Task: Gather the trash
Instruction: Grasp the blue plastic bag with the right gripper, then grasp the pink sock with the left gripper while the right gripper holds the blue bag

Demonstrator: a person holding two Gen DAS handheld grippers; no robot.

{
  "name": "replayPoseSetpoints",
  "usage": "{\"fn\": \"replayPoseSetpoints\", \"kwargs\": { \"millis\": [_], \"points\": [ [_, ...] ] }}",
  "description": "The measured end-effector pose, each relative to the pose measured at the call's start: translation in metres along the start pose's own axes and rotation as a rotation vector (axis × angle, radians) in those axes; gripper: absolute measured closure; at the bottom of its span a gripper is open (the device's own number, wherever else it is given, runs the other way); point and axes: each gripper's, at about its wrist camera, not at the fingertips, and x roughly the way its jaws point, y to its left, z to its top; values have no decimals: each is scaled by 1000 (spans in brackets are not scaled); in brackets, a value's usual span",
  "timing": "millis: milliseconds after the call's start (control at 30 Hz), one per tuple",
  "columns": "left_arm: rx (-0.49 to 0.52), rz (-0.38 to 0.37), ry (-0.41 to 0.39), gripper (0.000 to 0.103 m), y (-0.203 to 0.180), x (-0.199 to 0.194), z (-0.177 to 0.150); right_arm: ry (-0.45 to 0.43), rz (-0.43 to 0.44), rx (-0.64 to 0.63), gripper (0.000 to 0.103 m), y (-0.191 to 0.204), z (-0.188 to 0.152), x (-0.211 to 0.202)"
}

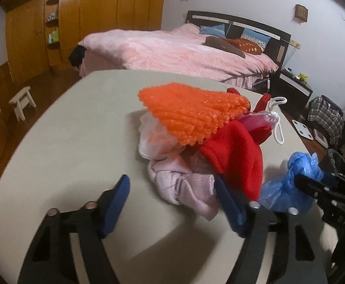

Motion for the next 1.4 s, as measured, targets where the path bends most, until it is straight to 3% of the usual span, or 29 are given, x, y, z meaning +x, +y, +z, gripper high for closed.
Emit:
{"fn": "replayPoseSetpoints", "kwargs": {
  "millis": [67,200,233,333,500,700,733,967,1000,1067,1133,1400],
  "points": [
    [-6,-42,1,56,-1,2,1,5,0,3,59,1,-1,2],
    [9,-36,-17,71,-5,-1,0,11,2,10,59,0,-3,2],
    [3,-31,-19,82,-3,-2,0,9,2,9,59,0,-3,1],
    [-17,-41,-21,92,2,-7,0,1,4,8,59,0,-2,-3],
    [-12,-15,-52,92,6,-28,-4,-10,3,8,59,-1,-1,-11],
    [-5,-12,-31,91,9,-35,-12,-3,-7,9,59,-4,-4,-14],
    [-6,-16,-23,89,9,-34,-13,1,-9,12,59,-5,-5,-13],
    [7,18,5,47,6,-16,-12,12,-18,13,59,-7,-7,-12],
    [6,25,17,46,6,-13,-13,13,-19,14,59,-7,-7,-12],
    [-4,24,60,48,9,-3,-15,14,-21,16,59,-8,-7,-11],
    [-12,13,81,64,11,2,-16,13,-20,17,59,-8,-7,-12],
    [-10,29,-31,68,7,-34,-15,-29,-9,19,59,-9,-2,-27]
  ]
}}
